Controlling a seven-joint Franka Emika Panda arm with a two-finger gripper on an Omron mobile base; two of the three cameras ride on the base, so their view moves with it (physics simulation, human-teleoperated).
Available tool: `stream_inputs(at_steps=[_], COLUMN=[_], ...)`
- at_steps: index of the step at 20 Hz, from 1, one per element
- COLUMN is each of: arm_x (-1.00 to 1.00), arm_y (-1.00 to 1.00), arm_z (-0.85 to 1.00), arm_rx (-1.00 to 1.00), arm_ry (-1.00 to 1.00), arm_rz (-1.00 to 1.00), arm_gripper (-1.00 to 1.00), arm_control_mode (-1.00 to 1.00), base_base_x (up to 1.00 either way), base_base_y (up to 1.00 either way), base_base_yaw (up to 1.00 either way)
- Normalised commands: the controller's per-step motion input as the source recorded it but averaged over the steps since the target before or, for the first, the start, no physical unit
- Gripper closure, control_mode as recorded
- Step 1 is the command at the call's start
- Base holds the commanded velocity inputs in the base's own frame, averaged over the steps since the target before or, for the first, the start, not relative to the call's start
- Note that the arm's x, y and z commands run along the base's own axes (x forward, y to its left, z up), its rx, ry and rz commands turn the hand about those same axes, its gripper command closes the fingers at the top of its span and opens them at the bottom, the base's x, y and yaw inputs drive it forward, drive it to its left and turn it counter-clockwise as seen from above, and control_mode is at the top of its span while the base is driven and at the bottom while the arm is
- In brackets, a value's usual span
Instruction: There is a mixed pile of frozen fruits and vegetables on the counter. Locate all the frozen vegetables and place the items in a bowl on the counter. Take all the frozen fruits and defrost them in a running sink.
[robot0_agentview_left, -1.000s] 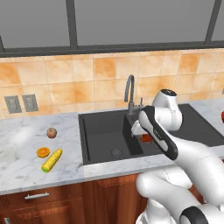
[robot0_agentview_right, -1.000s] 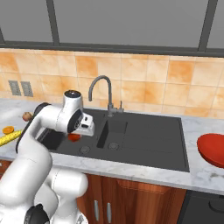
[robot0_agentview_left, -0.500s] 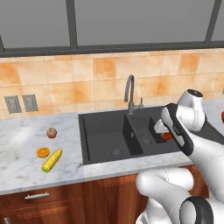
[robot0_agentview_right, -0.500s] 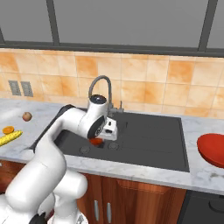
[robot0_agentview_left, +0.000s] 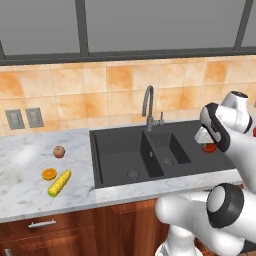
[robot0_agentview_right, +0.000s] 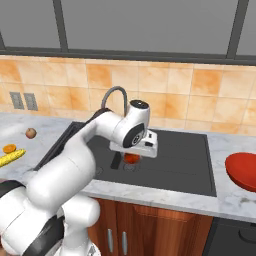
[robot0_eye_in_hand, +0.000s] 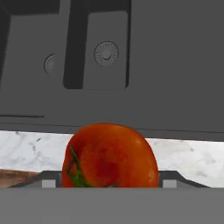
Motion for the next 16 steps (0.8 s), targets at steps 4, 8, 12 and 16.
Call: stream_inputs(at_steps=[4,8,12,16], arm_x=[0.09,0.14,0.2,0.17], arm_y=[-0.71,-0.86,-0.88,-0.89], arm_z=[0.12,0.01,-0.03,0.01], arm_rx=[0.0,0.0,-0.09,-0.18], arm_ry=[0.2,0.21,0.06,0.0], arm_rz=[-0.05,-0.12,-0.12,-0.03], arm_gripper=[1.0,1.0,1.0,1.0], arm_control_mode=[-1.0,-1.0,-1.0,-1.0], base_base_x=[0.0,0.0,0.0,0.0], base_base_y=[0.0,0.0,0.0,0.0], base_base_yaw=[0.0,0.0,0.0,0.0])
